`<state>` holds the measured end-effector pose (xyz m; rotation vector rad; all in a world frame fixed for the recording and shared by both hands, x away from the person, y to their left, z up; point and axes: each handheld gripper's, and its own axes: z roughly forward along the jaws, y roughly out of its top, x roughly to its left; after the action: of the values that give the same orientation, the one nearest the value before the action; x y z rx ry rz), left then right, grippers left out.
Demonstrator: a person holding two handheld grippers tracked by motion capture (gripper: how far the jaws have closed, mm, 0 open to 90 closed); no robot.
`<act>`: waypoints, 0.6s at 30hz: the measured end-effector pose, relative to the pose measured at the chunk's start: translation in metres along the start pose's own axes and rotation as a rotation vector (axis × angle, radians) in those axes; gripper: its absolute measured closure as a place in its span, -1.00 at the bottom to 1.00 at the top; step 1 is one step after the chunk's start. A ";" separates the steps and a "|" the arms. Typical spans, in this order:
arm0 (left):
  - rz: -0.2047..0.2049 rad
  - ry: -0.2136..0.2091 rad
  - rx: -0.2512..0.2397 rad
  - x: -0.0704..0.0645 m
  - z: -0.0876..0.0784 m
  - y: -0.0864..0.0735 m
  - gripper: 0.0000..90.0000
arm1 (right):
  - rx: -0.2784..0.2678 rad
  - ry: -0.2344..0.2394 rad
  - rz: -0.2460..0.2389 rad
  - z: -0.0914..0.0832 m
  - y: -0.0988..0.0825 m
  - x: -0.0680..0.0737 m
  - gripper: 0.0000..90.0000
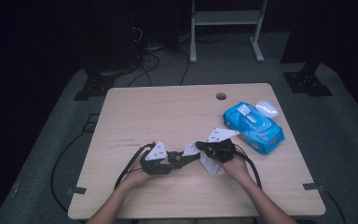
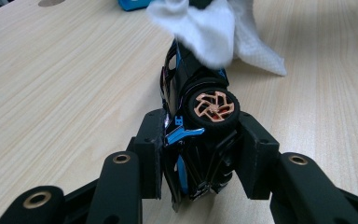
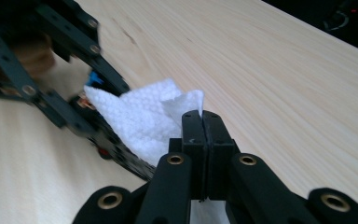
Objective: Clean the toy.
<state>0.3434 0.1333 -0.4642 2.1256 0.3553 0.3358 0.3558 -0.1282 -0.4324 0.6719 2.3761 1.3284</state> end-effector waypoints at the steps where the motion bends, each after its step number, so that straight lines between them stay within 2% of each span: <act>1: 0.000 0.000 0.000 0.000 0.000 0.000 0.28 | -0.003 0.011 0.002 0.002 0.001 0.002 0.97; 3: 0.002 -0.001 0.002 0.000 -0.001 0.000 0.28 | -0.006 0.038 -0.011 0.008 0.005 0.009 0.96; 5: -0.003 -0.002 0.001 0.000 -0.002 -0.001 0.28 | 0.005 0.040 -0.035 0.012 0.006 0.013 0.96; 6: -0.011 -0.008 -0.001 0.001 -0.003 -0.002 0.28 | 0.004 0.042 -0.029 0.011 0.006 0.013 0.97; 8: -0.009 -0.010 0.000 0.001 -0.003 -0.002 0.28 | 0.009 0.028 -0.019 0.007 0.005 0.009 0.97; 12: -0.005 -0.009 0.002 0.001 -0.003 -0.002 0.28 | 0.028 -0.036 -0.006 -0.006 0.000 -0.007 0.97; 15: 0.002 -0.012 0.003 0.000 -0.002 -0.001 0.28 | 0.020 -0.042 0.036 -0.015 -0.007 -0.018 0.97; 18: 0.006 -0.012 0.003 -0.001 -0.002 -0.001 0.28 | 0.026 -0.059 0.033 -0.019 -0.009 -0.020 0.97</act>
<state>0.3418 0.1348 -0.4638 2.1310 0.3433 0.3260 0.3604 -0.1566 -0.4289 0.7508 2.3487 1.2746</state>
